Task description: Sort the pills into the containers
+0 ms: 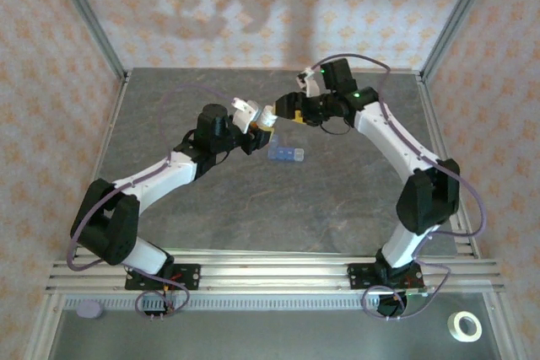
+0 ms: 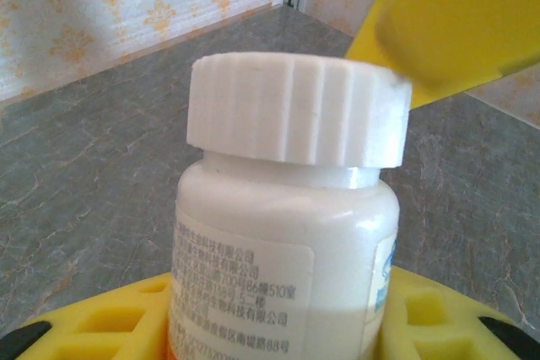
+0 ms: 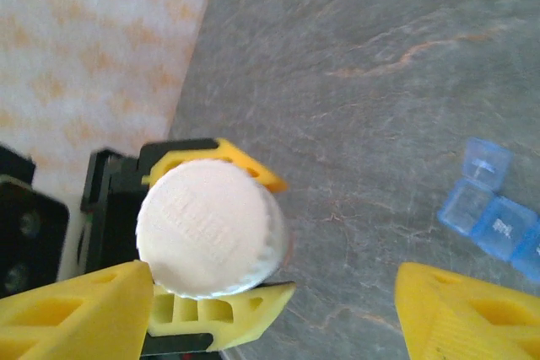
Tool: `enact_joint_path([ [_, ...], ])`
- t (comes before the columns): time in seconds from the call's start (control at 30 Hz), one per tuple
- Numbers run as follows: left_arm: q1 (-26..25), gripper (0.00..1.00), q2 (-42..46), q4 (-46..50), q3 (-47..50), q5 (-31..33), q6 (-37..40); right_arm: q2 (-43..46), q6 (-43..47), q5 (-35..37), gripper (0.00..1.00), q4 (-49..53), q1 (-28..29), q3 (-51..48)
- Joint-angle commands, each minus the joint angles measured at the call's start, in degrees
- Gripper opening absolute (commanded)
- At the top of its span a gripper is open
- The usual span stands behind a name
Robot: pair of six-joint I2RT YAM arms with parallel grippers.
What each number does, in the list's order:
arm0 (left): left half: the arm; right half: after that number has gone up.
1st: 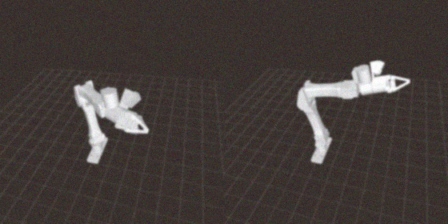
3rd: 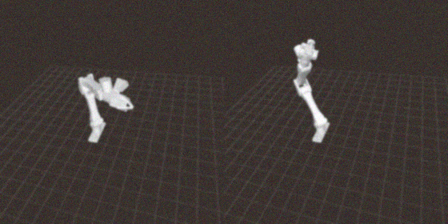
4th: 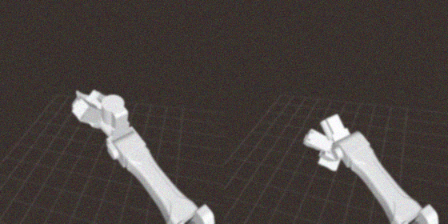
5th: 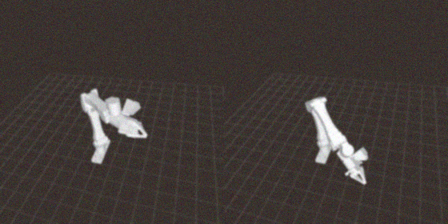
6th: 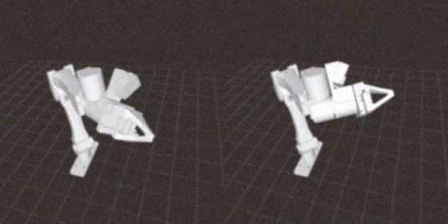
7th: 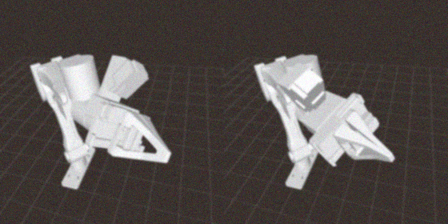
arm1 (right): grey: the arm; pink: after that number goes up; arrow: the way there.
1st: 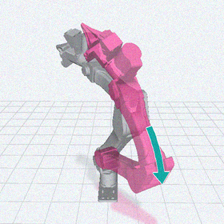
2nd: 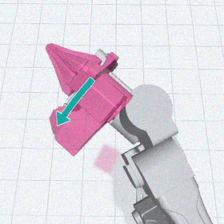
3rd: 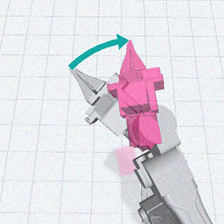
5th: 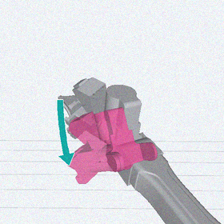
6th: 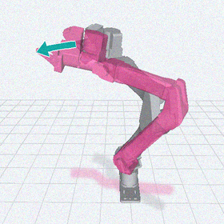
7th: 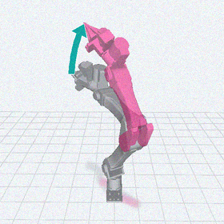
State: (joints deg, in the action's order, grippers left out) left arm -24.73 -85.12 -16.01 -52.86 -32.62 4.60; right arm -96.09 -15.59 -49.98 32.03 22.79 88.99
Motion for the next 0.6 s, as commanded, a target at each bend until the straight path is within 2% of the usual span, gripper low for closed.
enact_joint_path([
  [0.0, 0.2, 0.0, 1.3, 0.6, -2.3, 0.1, 2.1, 4.1, -12.4, 7.6, 0.76, -4.2, -1.1, -0.4],
  [0.17, 0.1, 0.0, 1.4, 1.9, -2.6, 0.5, 3.6, 3.9, -20.7, 10.9, 0.76, -6.8, 0.1, -1.5],
  [0.57, 0.2, 0.0, 0.8, 1.5, -3.0, 0.0, 2.8, -0.3, -20.4, 11.4, 0.75, -5.1, 4.7, 3.9],
])
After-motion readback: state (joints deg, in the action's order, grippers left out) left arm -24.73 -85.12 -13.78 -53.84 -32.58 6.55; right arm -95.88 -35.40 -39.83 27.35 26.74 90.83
